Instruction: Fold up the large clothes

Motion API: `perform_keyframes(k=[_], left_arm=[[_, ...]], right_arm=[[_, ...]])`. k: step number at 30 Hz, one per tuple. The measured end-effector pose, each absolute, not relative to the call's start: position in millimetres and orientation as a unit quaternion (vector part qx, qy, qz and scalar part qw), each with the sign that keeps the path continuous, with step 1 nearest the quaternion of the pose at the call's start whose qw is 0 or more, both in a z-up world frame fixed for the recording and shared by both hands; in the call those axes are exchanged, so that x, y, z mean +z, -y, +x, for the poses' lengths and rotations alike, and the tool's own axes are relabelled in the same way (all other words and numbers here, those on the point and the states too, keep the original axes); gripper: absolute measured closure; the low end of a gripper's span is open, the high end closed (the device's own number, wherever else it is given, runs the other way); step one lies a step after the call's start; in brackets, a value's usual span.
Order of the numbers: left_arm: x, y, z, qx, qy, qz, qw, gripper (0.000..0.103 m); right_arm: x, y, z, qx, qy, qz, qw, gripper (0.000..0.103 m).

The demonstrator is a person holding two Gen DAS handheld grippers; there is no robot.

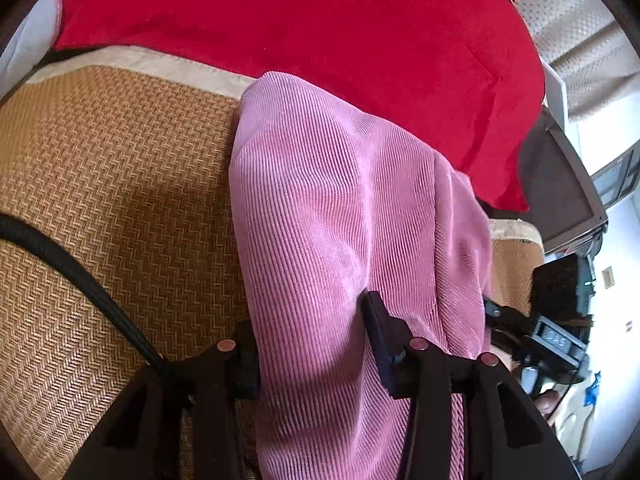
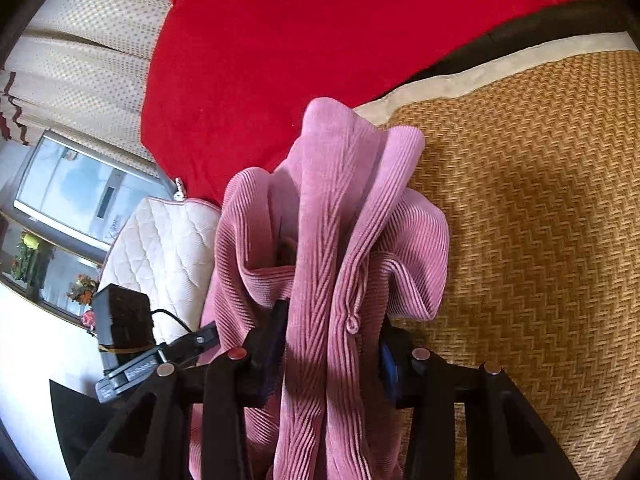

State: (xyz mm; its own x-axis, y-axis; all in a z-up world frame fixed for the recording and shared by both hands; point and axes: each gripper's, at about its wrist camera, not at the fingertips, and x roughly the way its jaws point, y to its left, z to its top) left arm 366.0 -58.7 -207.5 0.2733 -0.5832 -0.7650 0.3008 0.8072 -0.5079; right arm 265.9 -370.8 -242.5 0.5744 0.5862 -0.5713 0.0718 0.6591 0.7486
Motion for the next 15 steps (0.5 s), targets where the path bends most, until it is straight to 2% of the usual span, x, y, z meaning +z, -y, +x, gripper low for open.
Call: perform_keyframes(k=[2,4,6,9,15], left_arm=[[-208.9,59.8,363.5,-0.278,-0.529,-0.124,0.792,0.056],[-210.3,63.0,360.2,-0.271,-0.526,-0.116,0.797,0.051],[-211.1,65.8,356.6,-0.263,-0.522,-0.106,0.805,0.049],[-208.3,75.4,350.7,-0.257,-0.516,-0.092,0.812,0.049],[-205.4,88.6,346.2,-0.249,-0.512,-0.076,0.819,0.048]], right_arm=[[-235.4,368.2,263.0,0.157,-0.432,0.363,0.81,0.059],[-229.1,368.4,258.8,0.151,-0.435,0.354,0.814,0.058],[-225.2,373.1,252.6,0.155,-0.436,0.35,0.814,0.045],[-207.5,378.0,250.2,0.143,-0.429,0.338,0.825,0.044],[-161.9,367.6,236.3,0.181,-0.33,0.303,0.875,0.046]])
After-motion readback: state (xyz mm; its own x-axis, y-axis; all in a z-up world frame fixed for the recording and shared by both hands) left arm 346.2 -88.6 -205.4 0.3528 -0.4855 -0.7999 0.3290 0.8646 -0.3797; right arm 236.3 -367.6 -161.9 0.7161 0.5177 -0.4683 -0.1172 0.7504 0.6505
